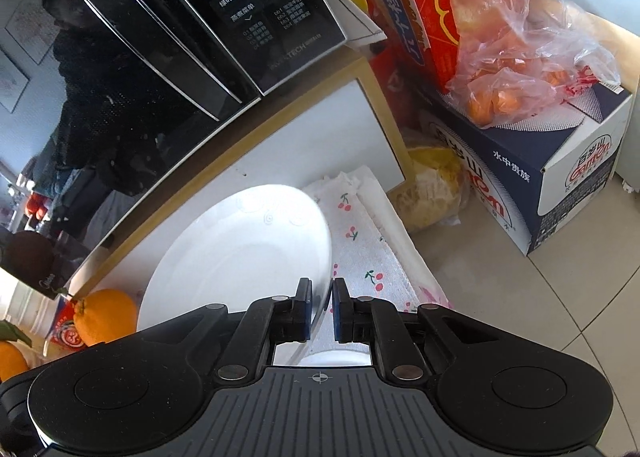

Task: Organize plates and bowls
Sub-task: 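Lift the white plate with both tools and carry it to the blue plates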

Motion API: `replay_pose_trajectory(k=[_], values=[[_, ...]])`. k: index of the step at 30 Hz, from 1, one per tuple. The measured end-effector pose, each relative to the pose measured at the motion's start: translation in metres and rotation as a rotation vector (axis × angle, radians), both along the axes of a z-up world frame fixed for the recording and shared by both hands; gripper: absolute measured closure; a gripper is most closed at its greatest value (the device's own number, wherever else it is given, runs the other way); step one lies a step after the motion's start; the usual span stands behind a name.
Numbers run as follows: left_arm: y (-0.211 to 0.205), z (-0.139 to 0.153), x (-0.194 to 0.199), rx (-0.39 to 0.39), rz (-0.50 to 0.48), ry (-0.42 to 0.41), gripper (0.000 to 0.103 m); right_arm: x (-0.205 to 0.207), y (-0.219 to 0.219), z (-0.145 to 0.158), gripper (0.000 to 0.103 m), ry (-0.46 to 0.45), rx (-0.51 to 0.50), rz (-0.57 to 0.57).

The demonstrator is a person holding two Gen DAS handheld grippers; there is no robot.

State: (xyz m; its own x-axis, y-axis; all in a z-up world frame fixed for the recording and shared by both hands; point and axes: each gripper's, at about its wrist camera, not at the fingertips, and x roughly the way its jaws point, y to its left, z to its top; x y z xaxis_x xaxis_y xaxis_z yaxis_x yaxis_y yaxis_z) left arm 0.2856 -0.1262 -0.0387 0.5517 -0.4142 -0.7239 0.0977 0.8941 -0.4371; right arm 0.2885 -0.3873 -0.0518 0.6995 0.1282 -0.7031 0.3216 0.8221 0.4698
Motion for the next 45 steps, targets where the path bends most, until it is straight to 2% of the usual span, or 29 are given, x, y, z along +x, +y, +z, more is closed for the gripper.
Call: replay_pose_trajectory(k=[13, 25, 37, 45], values=[[0.004, 0.016, -0.024, 0.001, 0.016, -0.011, 0.091, -0.033, 0.016, 0.011, 0.091, -0.014, -0.023, 0.038], [0.008, 0.036, -0.050, -0.004, 0.011, -0.053, 0.092, -0.072, 0.028, 0.036, 0.091, -0.065, -0.065, 0.033], [0.021, 0.058, -0.089, -0.012, 0.026, -0.096, 0.092, -0.120, 0.048, 0.057, 0.090, -0.128, -0.076, 0.021], [0.042, 0.068, -0.127, -0.007, 0.052, -0.122, 0.092, -0.157, 0.075, 0.067, 0.090, -0.158, -0.102, 0.066]])
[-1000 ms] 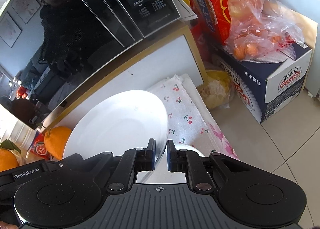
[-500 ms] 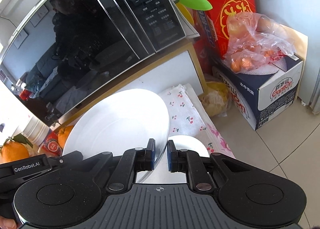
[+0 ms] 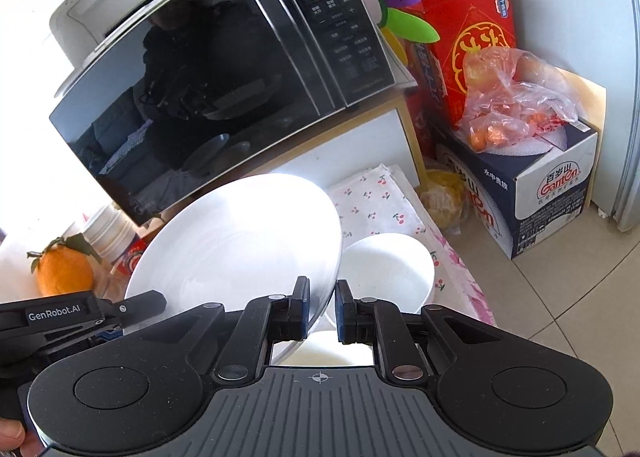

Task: Organize plates and bowls
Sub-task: 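Lift the white plate with both tools and carry it to the blue plates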

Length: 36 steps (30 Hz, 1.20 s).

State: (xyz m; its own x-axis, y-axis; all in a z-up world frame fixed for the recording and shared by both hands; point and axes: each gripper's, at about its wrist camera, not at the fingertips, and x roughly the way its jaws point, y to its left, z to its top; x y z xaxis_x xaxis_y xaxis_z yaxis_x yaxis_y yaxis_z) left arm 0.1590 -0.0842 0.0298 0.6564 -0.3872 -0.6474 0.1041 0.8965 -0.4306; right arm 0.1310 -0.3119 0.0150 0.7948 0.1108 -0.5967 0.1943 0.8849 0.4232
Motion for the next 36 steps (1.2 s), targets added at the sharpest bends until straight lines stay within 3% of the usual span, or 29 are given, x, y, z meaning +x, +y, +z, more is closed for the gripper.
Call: replay_pose_trajectory(k=[21, 36], values=[[0.092, -0.017, -0.115, 0.054, 0.120, 0.041, 0.091, -0.076, 0.106, -0.015, 0.089, 0.010, -0.087, 0.250], [0.141, -0.053, -0.184, 0.105, 0.195, 0.117, 0.090, -0.117, 0.175, -0.051, 0.089, 0.107, -0.165, 0.418]])
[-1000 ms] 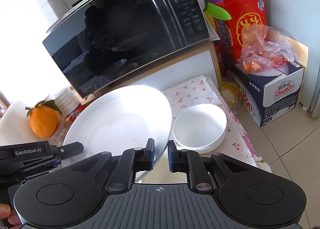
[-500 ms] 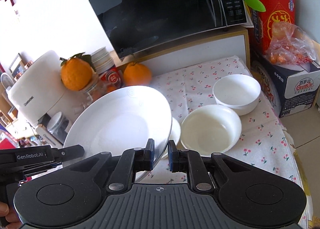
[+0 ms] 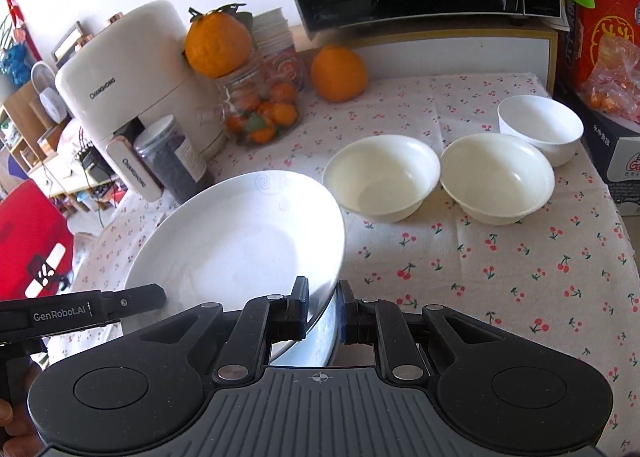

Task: Organize plates and bowls
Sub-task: 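Lift the white plate with both tools and carry it to the blue plates, then lower the white plate onto the blue plate stack and open both tools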

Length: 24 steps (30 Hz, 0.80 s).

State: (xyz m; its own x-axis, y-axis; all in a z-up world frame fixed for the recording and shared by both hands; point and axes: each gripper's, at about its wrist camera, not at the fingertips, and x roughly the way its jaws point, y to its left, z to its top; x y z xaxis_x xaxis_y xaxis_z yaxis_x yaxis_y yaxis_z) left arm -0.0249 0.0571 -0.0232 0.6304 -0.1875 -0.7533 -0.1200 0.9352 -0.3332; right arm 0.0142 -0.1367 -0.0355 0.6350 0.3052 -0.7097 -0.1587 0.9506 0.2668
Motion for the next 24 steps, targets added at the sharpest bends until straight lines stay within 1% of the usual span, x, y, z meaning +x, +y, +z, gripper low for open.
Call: replay_pose_trajectory(k=[3, 9, 14, 22, 24], values=[[0.003, -0.005, -0.006, 0.026, 0.001, 0.013, 0.089, -0.004, 0.008, -0.006, 0.089, 0.017, -0.018, 0.012], [0.007, -0.010, -0.014, 0.049, 0.001, 0.029, 0.089, -0.010, 0.017, -0.016, 0.088, 0.046, -0.038, 0.020], [0.004, -0.011, -0.018, 0.103, -0.005, 0.019, 0.089, -0.013, 0.020, -0.021, 0.087, 0.060, -0.052, 0.025], [-0.001, -0.012, -0.021, 0.170, -0.013, 0.009, 0.087, -0.019, 0.027, -0.020, 0.086, 0.044, -0.089, 0.037], [-0.002, -0.013, -0.022, 0.176, -0.012, 0.015, 0.087, -0.020, 0.030, -0.020, 0.086, 0.040, -0.103, 0.040]])
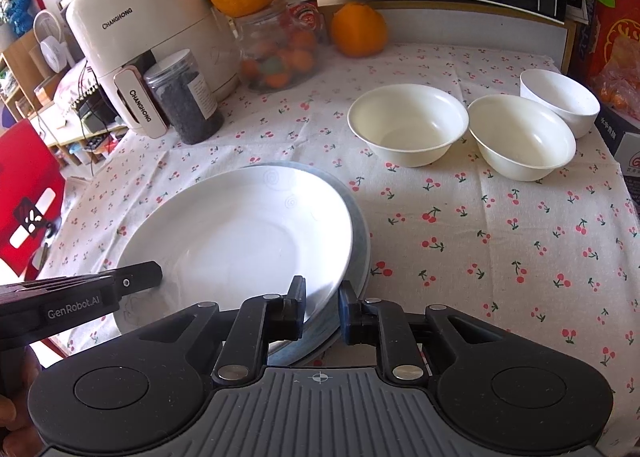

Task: Organize plates and bowls
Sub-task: 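Lower the white plate onto the blue plate stack and open both tools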

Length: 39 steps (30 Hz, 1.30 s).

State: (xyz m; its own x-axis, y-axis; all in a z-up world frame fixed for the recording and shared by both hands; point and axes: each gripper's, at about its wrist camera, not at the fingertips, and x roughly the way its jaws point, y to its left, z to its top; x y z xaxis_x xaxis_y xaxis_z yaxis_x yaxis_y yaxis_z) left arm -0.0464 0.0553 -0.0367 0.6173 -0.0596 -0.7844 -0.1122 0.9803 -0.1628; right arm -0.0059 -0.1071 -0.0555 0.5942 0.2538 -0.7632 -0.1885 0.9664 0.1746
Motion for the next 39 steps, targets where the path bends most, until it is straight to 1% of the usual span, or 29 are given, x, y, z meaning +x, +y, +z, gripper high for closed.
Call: replay_pose_trajectory(k=[7, 13, 27, 31, 34, 35, 37, 39], values=[[-0.002, -0.001, -0.001, 0.017, 0.002, 0.003, 0.086, -0.003, 0.004, 0.001, 0.086, -0.015, -0.035, 0.005], [-0.005, -0.004, 0.000, 0.024, -0.005, 0.012, 0.086, -0.007, 0.009, 0.000, 0.085, -0.033, -0.094, 0.006], [-0.007, -0.006, 0.000, 0.072, -0.018, 0.001, 0.086, -0.007, 0.014, -0.006, 0.085, -0.040, -0.149, 0.008], [-0.007, -0.006, 0.001, 0.073, -0.015, 0.002, 0.086, -0.005, 0.012, -0.006, 0.083, -0.034, -0.134, 0.001], [-0.005, -0.007, 0.003, 0.072, -0.014, 0.002, 0.086, 0.000, 0.006, -0.008, 0.082, -0.005, -0.103, -0.026], [-0.005, -0.007, 0.003, 0.072, -0.012, 0.001, 0.086, 0.002, 0.004, -0.009, 0.081, 0.004, -0.090, -0.038], [-0.004, -0.007, 0.004, 0.073, -0.008, -0.001, 0.086, 0.006, -0.002, -0.011, 0.073, 0.027, -0.060, -0.069], [-0.004, -0.008, 0.005, 0.072, -0.004, 0.000, 0.084, 0.008, -0.005, -0.012, 0.071, 0.043, -0.037, -0.083]])
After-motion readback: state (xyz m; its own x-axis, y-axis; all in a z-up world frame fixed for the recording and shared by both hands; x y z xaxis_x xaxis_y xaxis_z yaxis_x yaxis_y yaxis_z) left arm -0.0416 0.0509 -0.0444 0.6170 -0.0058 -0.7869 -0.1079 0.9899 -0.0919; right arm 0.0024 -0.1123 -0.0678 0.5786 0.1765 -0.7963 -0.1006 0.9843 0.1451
